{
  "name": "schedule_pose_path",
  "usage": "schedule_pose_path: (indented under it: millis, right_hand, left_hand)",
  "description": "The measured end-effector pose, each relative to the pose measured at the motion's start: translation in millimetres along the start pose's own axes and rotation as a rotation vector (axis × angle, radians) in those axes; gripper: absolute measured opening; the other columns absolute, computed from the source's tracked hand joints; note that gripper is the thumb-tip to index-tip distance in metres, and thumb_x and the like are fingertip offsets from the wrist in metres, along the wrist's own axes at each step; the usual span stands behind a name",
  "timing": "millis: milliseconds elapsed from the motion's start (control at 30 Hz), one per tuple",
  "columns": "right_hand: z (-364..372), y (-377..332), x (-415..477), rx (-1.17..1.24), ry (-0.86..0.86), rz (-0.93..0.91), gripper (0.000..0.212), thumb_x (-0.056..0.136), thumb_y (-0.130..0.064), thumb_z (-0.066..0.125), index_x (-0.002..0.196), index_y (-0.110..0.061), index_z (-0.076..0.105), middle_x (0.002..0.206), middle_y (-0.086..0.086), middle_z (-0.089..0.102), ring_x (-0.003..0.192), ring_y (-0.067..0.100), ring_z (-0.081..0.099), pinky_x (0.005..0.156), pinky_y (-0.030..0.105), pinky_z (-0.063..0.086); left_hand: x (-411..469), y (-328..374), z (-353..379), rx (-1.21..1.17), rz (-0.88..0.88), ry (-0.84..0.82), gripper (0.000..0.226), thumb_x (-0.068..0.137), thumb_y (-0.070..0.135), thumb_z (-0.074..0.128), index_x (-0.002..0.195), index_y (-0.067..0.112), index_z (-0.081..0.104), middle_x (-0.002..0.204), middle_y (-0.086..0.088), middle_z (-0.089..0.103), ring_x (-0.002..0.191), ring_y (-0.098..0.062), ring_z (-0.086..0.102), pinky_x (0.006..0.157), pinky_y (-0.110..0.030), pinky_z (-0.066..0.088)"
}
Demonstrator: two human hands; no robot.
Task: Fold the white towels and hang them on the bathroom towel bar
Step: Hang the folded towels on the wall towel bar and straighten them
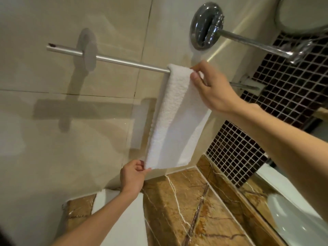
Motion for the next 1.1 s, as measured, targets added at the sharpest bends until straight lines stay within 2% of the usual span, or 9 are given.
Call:
schedule_pose_path:
  millis: [67,167,333,400,567,633,733,867,1100]
  right_hand:
    - [-3,11,-3,-0.002,-0.009,0.015,0.023,0.100,-0.022,0.044,0.109,-0.004,0.054,0.103,0.011,0.061,0.095,0.027,0.055,0.084,0.046,0.042]
    - [-8,27,-5,0.000,-0.020,0.023,0.022,0.101,-0.022,0.044,0.109,-0.004,0.054,0.099,0.007,0.059,0.092,0.024,0.054,0.080,0.037,0.039]
    - [-15,59,-7,-0.022,-0.018,0.048,0.022,0.100,-0.023,0.044,0.109,-0.006,0.055,0.101,0.004,0.061,0.090,0.018,0.053,0.071,0.027,0.029]
    - [-18,70,-8,-0.019,-0.015,0.049,0.021,0.100,-0.023,0.044,0.108,-0.008,0.055,0.099,0.001,0.059,0.089,0.016,0.050,0.068,0.025,0.027]
    - [-24,95,-13,-0.003,0.008,0.059,0.020,0.100,-0.023,0.044,0.106,-0.008,0.056,0.097,0.000,0.059,0.087,0.014,0.050,0.067,0.026,0.028]
    - [-24,105,-14,0.003,0.014,0.075,0.021,0.099,-0.023,0.044,0.106,-0.008,0.056,0.098,-0.002,0.058,0.089,0.013,0.051,0.067,0.022,0.032]
    - [-26,117,-14,0.028,0.003,0.092,0.020,0.100,-0.023,0.043,0.105,-0.010,0.057,0.099,-0.004,0.057,0.089,0.008,0.050,0.070,0.005,0.033]
    - [-31,133,-19,0.049,0.020,0.133,0.017,0.098,-0.023,0.042,0.101,-0.013,0.055,0.087,-0.013,0.052,0.079,-0.005,0.047,0.063,0.002,0.032]
    - [-34,155,-24,0.094,0.055,0.240,0.019,0.095,-0.023,0.040,0.102,-0.014,0.055,0.082,-0.009,0.055,0.072,0.000,0.050,0.054,0.008,0.036]
  left_hand:
    - [4,0,11,0.007,0.015,-0.014,0.030,0.058,0.009,0.088,0.063,0.022,0.062,0.057,0.003,0.063,0.055,-0.015,0.055,0.058,-0.026,0.044]
    - [8,1,28,-0.002,0.034,-0.041,0.033,0.057,0.004,0.088,0.063,0.021,0.061,0.057,0.003,0.062,0.057,-0.017,0.055,0.062,-0.027,0.046]
    - [10,10,54,0.026,0.095,-0.067,0.030,0.058,0.004,0.087,0.064,0.018,0.061,0.058,0.001,0.061,0.054,-0.013,0.052,0.053,-0.014,0.042]
    - [11,14,65,0.049,0.117,-0.073,0.030,0.059,0.004,0.087,0.064,0.018,0.061,0.058,-0.001,0.062,0.054,-0.015,0.052,0.054,-0.017,0.042]
    - [14,16,89,0.069,0.133,-0.082,0.029,0.061,0.006,0.086,0.066,0.020,0.061,0.060,0.001,0.062,0.055,-0.012,0.053,0.052,-0.008,0.040]
    - [15,15,99,0.073,0.140,-0.087,0.028,0.061,0.006,0.086,0.066,0.019,0.062,0.059,0.002,0.062,0.055,-0.011,0.054,0.051,-0.007,0.040]
    - [17,16,114,0.074,0.143,-0.099,0.028,0.060,0.005,0.086,0.065,0.018,0.062,0.059,0.001,0.062,0.055,-0.013,0.054,0.052,-0.009,0.040]
    - [16,19,129,0.076,0.149,-0.110,0.031,0.061,0.007,0.086,0.064,0.023,0.060,0.062,0.002,0.064,0.058,-0.014,0.057,0.059,-0.022,0.045]
    - [13,22,148,0.102,0.147,-0.149,0.033,0.063,0.012,0.087,0.063,0.027,0.058,0.061,0.010,0.061,0.058,-0.006,0.055,0.057,-0.019,0.042]
Point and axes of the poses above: each hand's wrist, its own x-axis towards the middle knuckle, its own z-axis out of the palm, y = z × x, the point moved 3 cm from there along x, towards the middle knuckle
